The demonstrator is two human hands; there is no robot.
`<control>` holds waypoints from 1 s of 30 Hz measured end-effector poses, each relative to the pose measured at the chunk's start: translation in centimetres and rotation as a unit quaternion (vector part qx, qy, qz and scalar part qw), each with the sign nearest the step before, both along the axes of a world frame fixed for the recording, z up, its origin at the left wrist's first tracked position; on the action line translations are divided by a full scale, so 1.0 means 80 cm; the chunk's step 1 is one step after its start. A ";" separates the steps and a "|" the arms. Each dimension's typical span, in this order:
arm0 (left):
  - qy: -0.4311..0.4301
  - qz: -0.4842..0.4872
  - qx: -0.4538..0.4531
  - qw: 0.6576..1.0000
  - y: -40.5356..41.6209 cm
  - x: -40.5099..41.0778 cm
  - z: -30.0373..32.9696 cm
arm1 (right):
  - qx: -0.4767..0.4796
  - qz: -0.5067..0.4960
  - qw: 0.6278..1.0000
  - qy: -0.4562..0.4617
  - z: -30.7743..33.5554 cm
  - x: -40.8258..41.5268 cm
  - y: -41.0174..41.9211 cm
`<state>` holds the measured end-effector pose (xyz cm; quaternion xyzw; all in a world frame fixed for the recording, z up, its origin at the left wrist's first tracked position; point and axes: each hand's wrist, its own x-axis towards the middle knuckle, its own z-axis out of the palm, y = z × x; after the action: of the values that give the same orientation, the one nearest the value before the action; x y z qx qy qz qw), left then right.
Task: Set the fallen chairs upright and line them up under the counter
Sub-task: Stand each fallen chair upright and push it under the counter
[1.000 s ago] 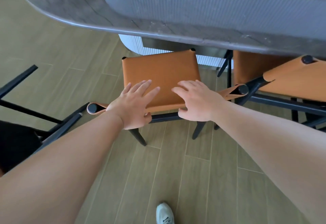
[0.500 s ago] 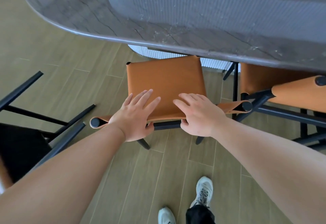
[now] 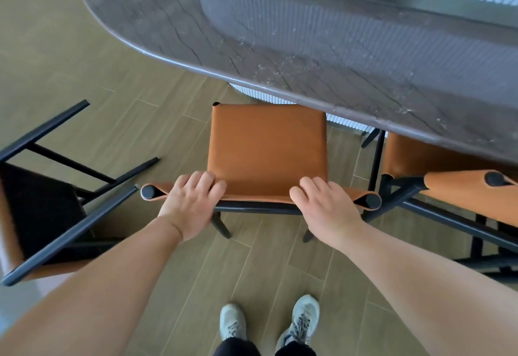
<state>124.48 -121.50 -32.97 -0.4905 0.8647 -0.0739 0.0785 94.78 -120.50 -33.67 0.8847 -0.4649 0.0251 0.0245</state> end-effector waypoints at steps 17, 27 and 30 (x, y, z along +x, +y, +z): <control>-0.065 -0.069 0.091 0.991 -0.155 0.055 0.070 | 0.063 -0.059 0.991 0.107 0.079 -0.033 -0.111; -0.047 -0.109 0.074 0.990 -0.180 0.062 0.091 | 0.067 -0.087 0.989 0.097 0.082 -0.022 -0.126; -0.045 -0.092 0.093 0.990 -0.164 0.049 0.083 | 0.069 -0.081 0.987 0.119 0.076 -0.040 -0.127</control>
<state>128.40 -134.61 -26.33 -0.3952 0.9051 -0.0218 0.1551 91.58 -130.69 -27.60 0.8402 -0.5295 -0.1150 0.0206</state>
